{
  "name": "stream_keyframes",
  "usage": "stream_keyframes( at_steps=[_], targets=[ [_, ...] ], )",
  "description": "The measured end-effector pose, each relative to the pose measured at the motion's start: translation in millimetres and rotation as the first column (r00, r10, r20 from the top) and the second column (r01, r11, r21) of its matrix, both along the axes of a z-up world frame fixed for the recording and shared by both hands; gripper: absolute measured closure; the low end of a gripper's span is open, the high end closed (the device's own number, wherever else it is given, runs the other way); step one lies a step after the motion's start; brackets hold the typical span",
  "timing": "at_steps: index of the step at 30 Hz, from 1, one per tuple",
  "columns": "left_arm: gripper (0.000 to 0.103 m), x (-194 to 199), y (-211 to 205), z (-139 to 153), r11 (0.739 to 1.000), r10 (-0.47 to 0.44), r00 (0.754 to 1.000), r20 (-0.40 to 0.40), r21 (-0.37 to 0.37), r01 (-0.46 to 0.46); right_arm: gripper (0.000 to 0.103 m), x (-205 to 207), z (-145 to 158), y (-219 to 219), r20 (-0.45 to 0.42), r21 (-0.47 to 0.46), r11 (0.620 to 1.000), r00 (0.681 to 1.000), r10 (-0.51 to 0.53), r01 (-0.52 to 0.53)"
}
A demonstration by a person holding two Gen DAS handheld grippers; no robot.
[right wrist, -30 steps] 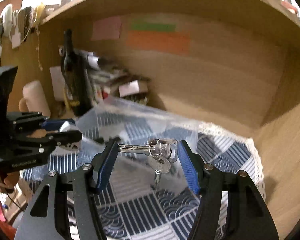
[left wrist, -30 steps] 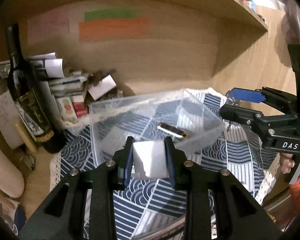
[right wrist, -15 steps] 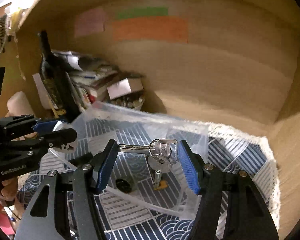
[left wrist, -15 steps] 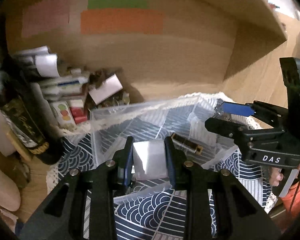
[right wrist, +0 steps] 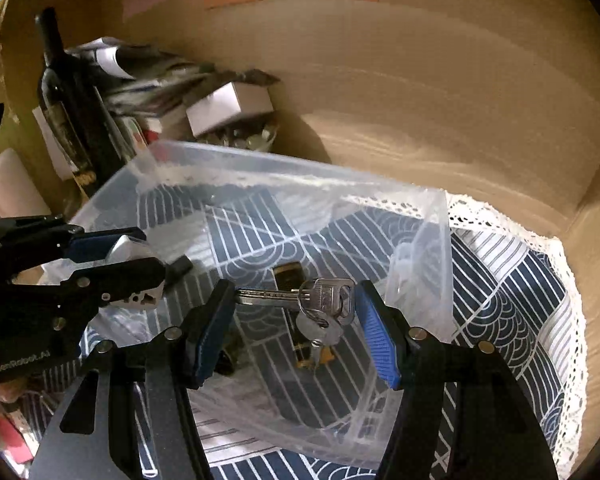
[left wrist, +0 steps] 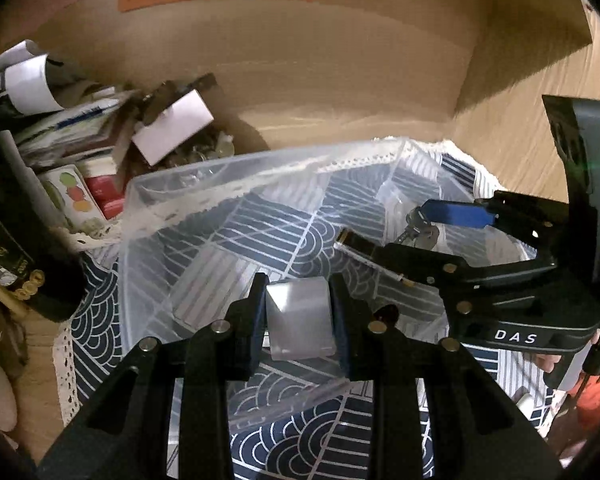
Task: Organize rigid objects
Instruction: 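Carry the adapter and keys into the clear box and open both grippers, then grasp the metal tube with the left gripper while the right grasps the white facial device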
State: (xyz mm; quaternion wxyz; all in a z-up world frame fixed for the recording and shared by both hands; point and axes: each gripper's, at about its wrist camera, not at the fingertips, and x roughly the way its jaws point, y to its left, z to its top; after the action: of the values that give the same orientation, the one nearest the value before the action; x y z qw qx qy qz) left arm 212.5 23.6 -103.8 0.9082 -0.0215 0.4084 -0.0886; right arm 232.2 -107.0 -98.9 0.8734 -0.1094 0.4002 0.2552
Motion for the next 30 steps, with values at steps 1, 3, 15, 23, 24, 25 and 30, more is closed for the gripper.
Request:
stream_keyframes(
  at_steps=[1, 3, 15, 23, 24, 25, 30],
  targets=[
    [0.073, 0.6, 0.0, -1.3, 1.000, 0.001, 1.000, -0.004, 0.001, -0.001, 0.044, 0.4, -1.2, -0.1, -0.003, -0.003, 1.000, 1.000, -0.001, 0.001],
    [0.073, -0.3, 0.5, 0.7, 1.000, 0.005, 1.000, -0.002, 0.001, -0.005, 0.044, 1.1, -1.6, 0.1, -0.008, -0.006, 1.000, 1.000, -0.004, 0.004],
    [0.049, -18.5, -2.9, 22.6, 0.999, 0.007, 0.998, 0.057, 0.033, -0.009, 0.044, -9.9, 14.3, -2.1, 0.007, -0.001, 1.000, 1.000, -0.002, 0.002],
    [0.033, -51.2, -4.9, 52.1, 0.999, 0.011, 0.992, 0.128, 0.045, -0.017, 0.031, -38.8, 46.0, -16.6, 0.081, 0.034, 0.999, 0.997, -0.006, 0.003],
    [0.030, -58.1, -4.5, 56.6, 0.999, 0.012, 0.990, 0.140, 0.043, -0.018, 0.027, -45.3, 50.6, -19.5, 0.096, 0.038, 0.999, 0.995, -0.007, 0.004],
    [0.025, -62.7, -3.5, 60.0, 0.999, 0.012, 0.989, 0.147, 0.041, -0.018, 0.025, -49.9, 53.7, -21.7, 0.106, 0.041, 0.999, 0.994, -0.007, 0.003],
    [0.016, -95.2, 1.1, 67.5, 0.999, 0.017, 0.986, 0.167, 0.046, -0.025, 0.023, -80.5, 63.3, -35.7, 0.142, 0.049, 0.999, 0.990, 0.008, -0.015]
  ],
)
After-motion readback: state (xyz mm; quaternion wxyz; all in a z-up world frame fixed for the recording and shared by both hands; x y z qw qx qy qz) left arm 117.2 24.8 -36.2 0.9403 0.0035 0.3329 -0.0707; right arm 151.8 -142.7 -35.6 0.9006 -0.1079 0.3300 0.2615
